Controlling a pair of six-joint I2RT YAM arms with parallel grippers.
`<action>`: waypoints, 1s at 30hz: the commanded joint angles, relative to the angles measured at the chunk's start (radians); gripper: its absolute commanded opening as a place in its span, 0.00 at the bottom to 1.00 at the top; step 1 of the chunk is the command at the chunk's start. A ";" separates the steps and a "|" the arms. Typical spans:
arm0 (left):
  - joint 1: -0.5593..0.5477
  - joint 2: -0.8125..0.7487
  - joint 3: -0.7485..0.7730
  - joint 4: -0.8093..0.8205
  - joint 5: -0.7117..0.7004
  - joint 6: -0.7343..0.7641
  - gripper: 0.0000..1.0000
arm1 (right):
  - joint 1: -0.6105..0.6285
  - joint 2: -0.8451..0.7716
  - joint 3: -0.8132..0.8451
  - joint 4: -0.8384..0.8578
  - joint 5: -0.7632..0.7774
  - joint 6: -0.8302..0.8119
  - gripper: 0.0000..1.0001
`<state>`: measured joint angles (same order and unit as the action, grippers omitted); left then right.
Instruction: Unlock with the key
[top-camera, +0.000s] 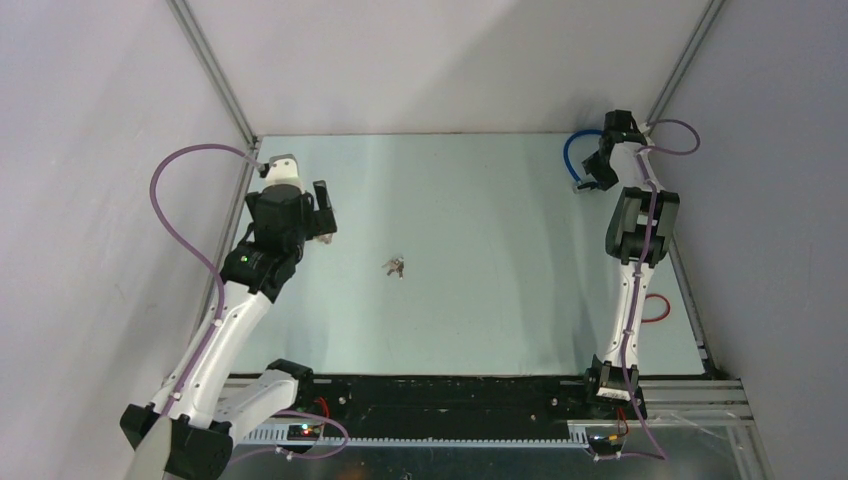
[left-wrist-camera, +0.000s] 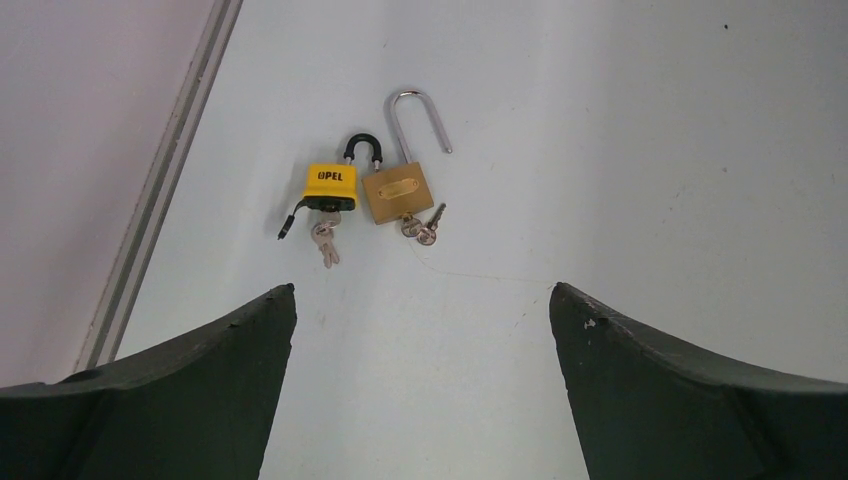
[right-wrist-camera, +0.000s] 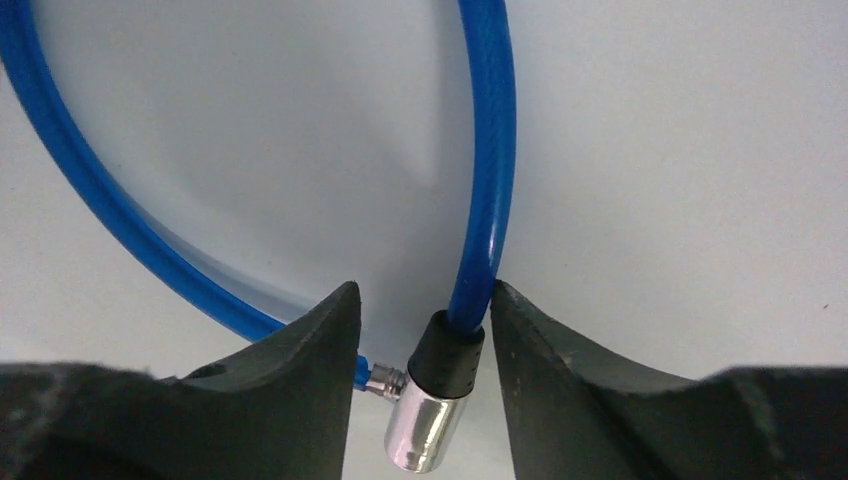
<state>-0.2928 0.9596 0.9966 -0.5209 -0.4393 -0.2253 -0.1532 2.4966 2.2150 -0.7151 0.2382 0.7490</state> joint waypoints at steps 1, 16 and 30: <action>-0.006 -0.030 -0.002 0.019 -0.012 0.024 1.00 | 0.000 0.029 0.071 -0.094 -0.070 0.036 0.50; -0.006 -0.124 -0.005 0.033 0.021 0.012 1.00 | 0.165 -0.284 -0.432 0.033 -0.225 -0.042 0.00; -0.006 -0.104 -0.001 0.033 0.161 -0.039 1.00 | 0.556 -0.859 -1.113 0.274 -0.143 0.153 0.00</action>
<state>-0.2928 0.8375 0.9947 -0.5167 -0.3515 -0.2375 0.3508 1.7348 1.1801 -0.5556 0.0483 0.7963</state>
